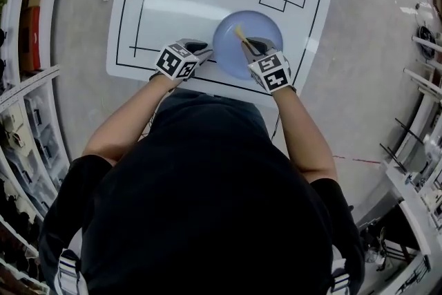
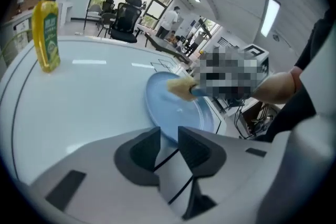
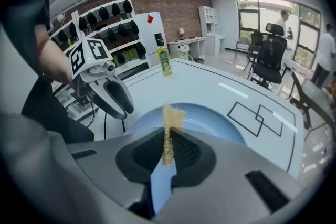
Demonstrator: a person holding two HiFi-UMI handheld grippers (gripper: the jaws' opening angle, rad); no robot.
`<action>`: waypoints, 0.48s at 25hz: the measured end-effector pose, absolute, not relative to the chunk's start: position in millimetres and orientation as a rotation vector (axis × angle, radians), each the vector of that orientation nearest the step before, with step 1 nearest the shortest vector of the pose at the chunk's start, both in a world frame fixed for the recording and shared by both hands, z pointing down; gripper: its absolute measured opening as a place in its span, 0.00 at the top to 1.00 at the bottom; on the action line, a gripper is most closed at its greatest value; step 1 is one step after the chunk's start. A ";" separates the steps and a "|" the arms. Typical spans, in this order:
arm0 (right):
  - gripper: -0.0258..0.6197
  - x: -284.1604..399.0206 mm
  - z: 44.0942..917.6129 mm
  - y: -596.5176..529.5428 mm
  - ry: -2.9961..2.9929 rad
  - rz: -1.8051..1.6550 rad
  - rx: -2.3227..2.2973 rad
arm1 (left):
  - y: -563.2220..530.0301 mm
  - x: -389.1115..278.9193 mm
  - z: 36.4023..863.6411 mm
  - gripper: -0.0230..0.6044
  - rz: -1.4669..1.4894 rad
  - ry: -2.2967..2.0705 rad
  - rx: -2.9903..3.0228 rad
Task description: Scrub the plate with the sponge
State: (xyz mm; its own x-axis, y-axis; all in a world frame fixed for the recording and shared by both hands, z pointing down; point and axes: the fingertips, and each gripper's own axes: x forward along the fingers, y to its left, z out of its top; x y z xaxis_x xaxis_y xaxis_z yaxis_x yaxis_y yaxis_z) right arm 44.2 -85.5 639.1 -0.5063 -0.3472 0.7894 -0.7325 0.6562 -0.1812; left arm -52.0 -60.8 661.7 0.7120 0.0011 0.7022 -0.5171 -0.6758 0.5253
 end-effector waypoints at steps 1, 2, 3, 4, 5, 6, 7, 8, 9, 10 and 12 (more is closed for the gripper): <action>0.91 39.4 643.9 -83.1 -2.121 0.632 0.801 | -53.9 -49.9 669.6 0.79 0.891 -0.376 2.139; 0.91 34.9 648.8 -81.4 -2.120 0.606 0.770 | -47.3 -47.6 677.3 0.78 0.894 -0.361 2.112; 0.91 30.7 653.6 -80.1 -2.116 0.581 0.741 | -41.1 -45.1 684.2 0.77 0.896 -0.346 2.088; 0.91 26.8 658.2 -78.8 -2.110 0.559 0.713 | -36.0 -42.6 689.4 0.76 0.893 -0.334 2.066; 0.91 23.1 662.3 -77.5 -2.104 0.540 0.685 | -32.3 -39.8 692.7 0.75 0.881 -0.325 2.048; 0.91 19.7 665.9 -76.3 -2.098 0.527 0.661 | -30.2 -36.9 694.4 0.72 0.864 -0.320 2.034; 0.91 16.8 669.4 -75.1 -2.094 0.517 0.640 | -29.3 -34.0 695.4 0.71 0.847 -0.317 2.023; 0.91 14.4 672.9 -74.1 -2.092 0.510 0.624 | -29.3 -31.3 696.1 0.71 0.832 -0.316 2.016; 0.91 12.6 676.3 -73.3 -2.092 0.507 0.610 | -29.7 -28.9 696.6 0.71 0.821 -0.317 2.012; 0.91 10.8 679.2 -72.8 -2.094 0.506 0.600 | -30.2 -26.6 696.4 0.71 0.808 -0.317 2.009; 0.91 7.2 683.3 -71.1 -2.098 0.509 0.584 | -29.6 -22.2 693.0 0.71 0.767 -0.310 1.996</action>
State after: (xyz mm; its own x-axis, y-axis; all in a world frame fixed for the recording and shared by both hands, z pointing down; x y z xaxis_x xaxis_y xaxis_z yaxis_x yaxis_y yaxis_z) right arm 7.2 -71.1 683.3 -0.5075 -0.2170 0.8339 -0.5752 0.8059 -0.1403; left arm -22.2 -29.6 693.0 0.7721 0.0882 0.6294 -0.5012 -0.5244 0.6883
